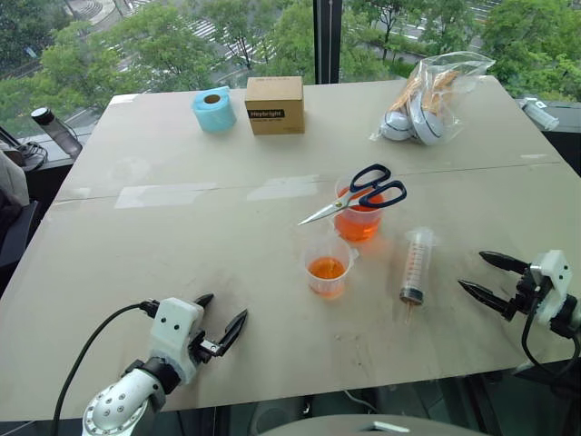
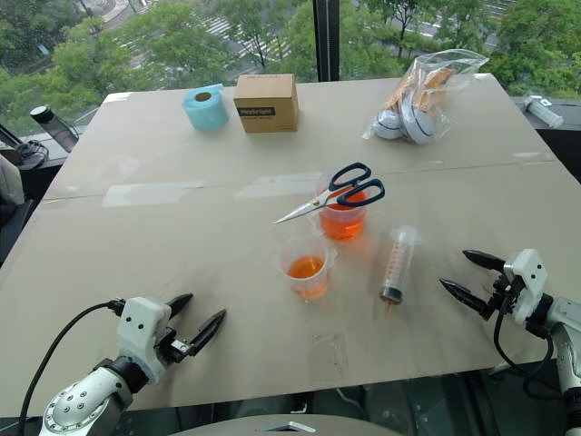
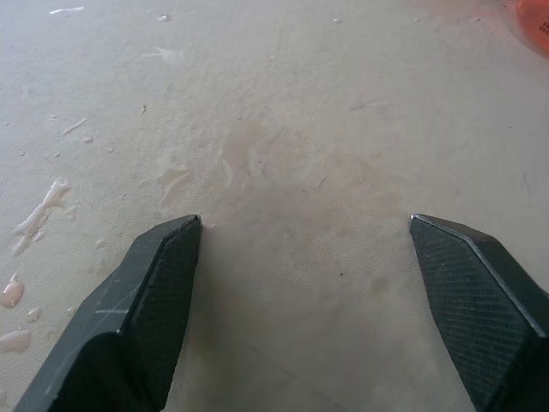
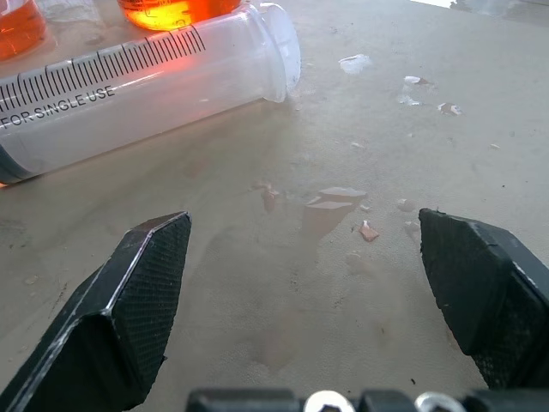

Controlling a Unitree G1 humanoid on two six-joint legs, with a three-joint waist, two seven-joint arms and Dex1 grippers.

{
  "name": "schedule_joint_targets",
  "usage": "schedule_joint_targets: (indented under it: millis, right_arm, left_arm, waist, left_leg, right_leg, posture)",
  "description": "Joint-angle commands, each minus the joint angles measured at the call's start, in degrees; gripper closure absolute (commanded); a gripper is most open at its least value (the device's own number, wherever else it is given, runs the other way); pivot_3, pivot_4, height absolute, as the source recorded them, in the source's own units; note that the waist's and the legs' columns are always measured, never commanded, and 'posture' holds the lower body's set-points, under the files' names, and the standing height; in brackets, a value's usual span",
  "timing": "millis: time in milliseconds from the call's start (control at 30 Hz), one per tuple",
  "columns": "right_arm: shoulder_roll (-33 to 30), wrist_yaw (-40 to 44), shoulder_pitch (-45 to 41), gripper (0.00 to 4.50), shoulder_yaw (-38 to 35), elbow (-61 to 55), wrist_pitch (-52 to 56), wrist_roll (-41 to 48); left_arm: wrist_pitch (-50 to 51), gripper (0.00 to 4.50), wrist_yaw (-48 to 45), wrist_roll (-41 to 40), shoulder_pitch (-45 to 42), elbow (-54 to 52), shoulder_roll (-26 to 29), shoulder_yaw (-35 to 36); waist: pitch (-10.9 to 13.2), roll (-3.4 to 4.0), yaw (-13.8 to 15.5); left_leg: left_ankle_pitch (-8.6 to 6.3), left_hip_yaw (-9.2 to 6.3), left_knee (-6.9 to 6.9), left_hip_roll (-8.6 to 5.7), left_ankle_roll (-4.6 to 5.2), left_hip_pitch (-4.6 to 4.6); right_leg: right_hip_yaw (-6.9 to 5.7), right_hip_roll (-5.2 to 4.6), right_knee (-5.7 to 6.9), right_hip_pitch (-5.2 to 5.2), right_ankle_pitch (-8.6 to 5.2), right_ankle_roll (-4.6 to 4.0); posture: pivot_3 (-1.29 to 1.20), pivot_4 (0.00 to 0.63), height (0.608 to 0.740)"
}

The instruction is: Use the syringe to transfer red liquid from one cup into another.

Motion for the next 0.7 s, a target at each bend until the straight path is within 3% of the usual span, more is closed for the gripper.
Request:
schedule_joint_targets:
  millis: [33,700]
  right_arm:
    - [-0.8,0.6,-0.5,0.01,-0.9,0.5,-2.1,-0.2]
    - [-2.2,1.3,-3.7,0.01,-0.4,4.7,-3.0,-2.3]
  left_arm:
    - [0.3,0.53,-0.5,-0.3,0.3,-2.0,0.8,0.0]
    - [-0.1,0.53,-1.1,-0.6,-1.5,-1.0,0.9,0.0]
  waist:
    - [0.0,0.0,0.0]
    - [0.1,-0.07,0.0]
  left_leg:
    - [0.0,0.0,0.0,0.0,0.0,0.0]
    - [0.0,0.01,0.0,0.0,0.0,0.0]
  right_leg:
    - [0.0,0.0,0.0,0.0,0.0,0.0]
    - [0.0,0.0,0.0,0.0,0.0,0.0]
  posture:
    - [0.0,0.15,0.74]
    - [0.0,0.15,0.74]
